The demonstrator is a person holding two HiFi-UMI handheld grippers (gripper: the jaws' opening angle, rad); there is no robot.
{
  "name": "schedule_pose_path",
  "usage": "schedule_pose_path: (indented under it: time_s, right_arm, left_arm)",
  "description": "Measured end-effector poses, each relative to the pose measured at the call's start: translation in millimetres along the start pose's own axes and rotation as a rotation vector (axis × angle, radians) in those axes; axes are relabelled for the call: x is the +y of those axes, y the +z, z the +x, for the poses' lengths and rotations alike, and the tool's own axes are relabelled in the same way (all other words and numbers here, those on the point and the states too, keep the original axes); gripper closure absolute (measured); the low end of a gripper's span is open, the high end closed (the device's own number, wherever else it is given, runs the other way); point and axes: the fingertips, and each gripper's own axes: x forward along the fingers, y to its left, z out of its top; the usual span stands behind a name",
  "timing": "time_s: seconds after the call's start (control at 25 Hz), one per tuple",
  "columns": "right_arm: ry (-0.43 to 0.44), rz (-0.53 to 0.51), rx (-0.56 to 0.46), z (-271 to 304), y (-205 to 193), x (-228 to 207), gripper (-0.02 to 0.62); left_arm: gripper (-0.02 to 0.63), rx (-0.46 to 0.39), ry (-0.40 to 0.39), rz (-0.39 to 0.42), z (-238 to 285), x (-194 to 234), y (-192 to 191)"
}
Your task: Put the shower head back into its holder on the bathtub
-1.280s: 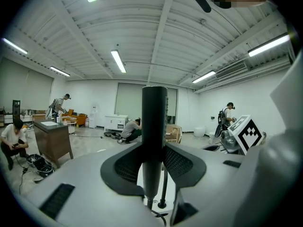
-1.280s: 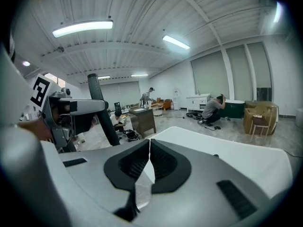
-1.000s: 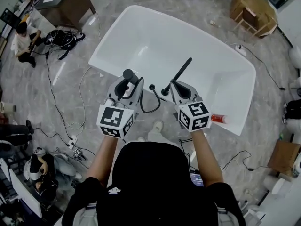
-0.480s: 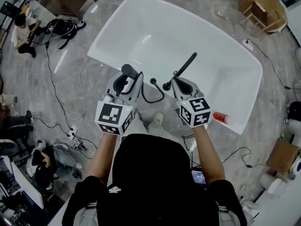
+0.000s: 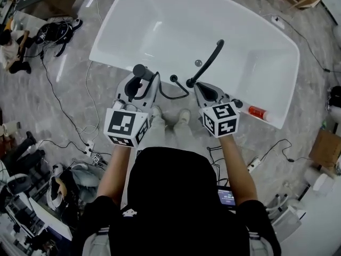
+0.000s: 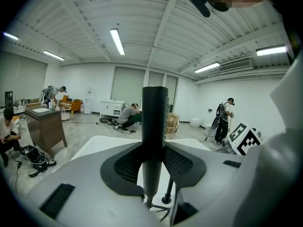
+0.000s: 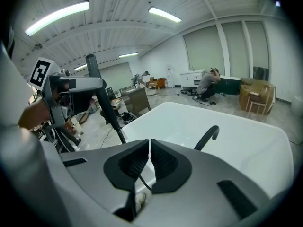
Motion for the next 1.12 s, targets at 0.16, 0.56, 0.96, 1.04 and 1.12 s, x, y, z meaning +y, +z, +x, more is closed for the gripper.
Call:
schedule_pose_path:
  time_s: [0.16,0.56,0.96,1.04,1.12]
  right_arm:
    - [-0.033,0.035,0.050,9.1,-34.2,2.9,0.569]
    - [-0.068,0.120,0.140,47.4,-109.3,15.2,0.569]
    - [-0.085,0.195,0.219,80.4,-196.1,13.0,0.569]
    - [-0.091,0.219,0.244,87.5,-215.3,12.5,0.569]
    - [-0.100,0.240,0.263,94.9,-230.7,10.5,0.568]
  left_arm:
    - [0.462,0.042,-0.026,-0.004,3.6,8.2,-23.6]
    - [0.462,0.153,-0.089,-0.001,20.5,23.9,-105.2]
    - [0.462,0.218,-0.107,-0.012,25.0,28.5,-186.5]
    - [0.462,0.237,-0.113,-0.019,25.6,29.4,-203.1]
    - [0.462,0.254,-0.119,-0.026,27.0,30.3,-217.8]
